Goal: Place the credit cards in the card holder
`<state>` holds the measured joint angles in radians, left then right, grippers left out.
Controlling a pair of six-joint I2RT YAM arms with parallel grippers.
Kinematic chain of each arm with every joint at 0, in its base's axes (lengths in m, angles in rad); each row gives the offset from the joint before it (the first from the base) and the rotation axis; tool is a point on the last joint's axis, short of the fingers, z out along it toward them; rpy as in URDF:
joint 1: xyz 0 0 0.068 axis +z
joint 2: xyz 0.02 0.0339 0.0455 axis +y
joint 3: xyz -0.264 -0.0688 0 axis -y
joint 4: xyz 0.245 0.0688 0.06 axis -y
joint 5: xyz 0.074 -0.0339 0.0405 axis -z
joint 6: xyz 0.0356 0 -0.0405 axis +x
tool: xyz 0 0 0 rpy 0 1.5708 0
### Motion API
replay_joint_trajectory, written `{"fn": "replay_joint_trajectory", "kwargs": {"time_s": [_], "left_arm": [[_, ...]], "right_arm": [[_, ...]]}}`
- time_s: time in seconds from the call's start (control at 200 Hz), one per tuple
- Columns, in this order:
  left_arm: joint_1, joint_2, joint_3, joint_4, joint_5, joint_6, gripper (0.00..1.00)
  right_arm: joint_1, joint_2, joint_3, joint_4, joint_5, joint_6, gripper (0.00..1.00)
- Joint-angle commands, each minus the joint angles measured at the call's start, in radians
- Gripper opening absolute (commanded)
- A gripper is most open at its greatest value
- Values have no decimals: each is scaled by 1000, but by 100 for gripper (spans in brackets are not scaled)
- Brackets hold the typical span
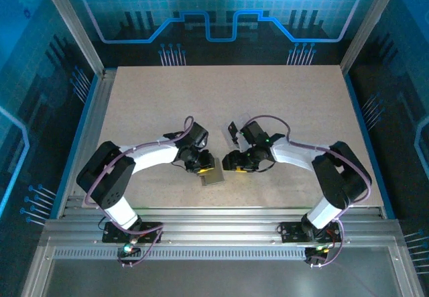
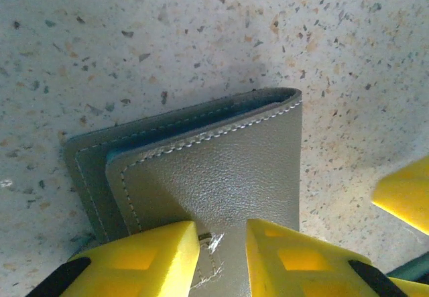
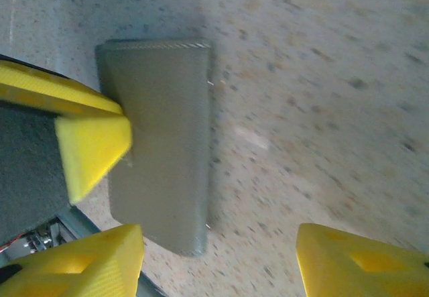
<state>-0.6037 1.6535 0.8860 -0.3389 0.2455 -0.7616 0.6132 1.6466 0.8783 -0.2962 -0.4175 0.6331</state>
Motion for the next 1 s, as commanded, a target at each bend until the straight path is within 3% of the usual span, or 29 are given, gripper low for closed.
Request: {"fn": "replay_joint_trajectory", "kwargs": {"time_s": [0.0, 0.46, 0.635, 0.75, 0.795, 0.855, 0.921, 0.996], "left_arm": [[21, 44, -104, 13, -2, -25, 29], [141, 65, -299, 206, 102, -20, 28], [147, 109, -338, 288, 123, -36, 26], [147, 130, -358, 344, 152, -56, 25], [147, 123, -358, 345, 159, -56, 25], [147, 90, -357, 332, 159, -52, 27], [148, 24, -350, 289, 145, -41, 35], [148, -70, -326, 186, 88, -17, 46]], "right_arm": [[29, 55, 51, 69, -58, -6, 62], [107, 175, 91, 92, -47, 57, 57], [146, 227, 105, 207, -140, 119, 41], [142, 220, 83, 282, -164, 165, 27], [138, 206, 85, 273, -157, 164, 16], [123, 163, 82, 235, -128, 148, 0], [98, 91, 77, 137, -42, 115, 0], [85, -19, 124, -134, 206, 48, 0]]}}
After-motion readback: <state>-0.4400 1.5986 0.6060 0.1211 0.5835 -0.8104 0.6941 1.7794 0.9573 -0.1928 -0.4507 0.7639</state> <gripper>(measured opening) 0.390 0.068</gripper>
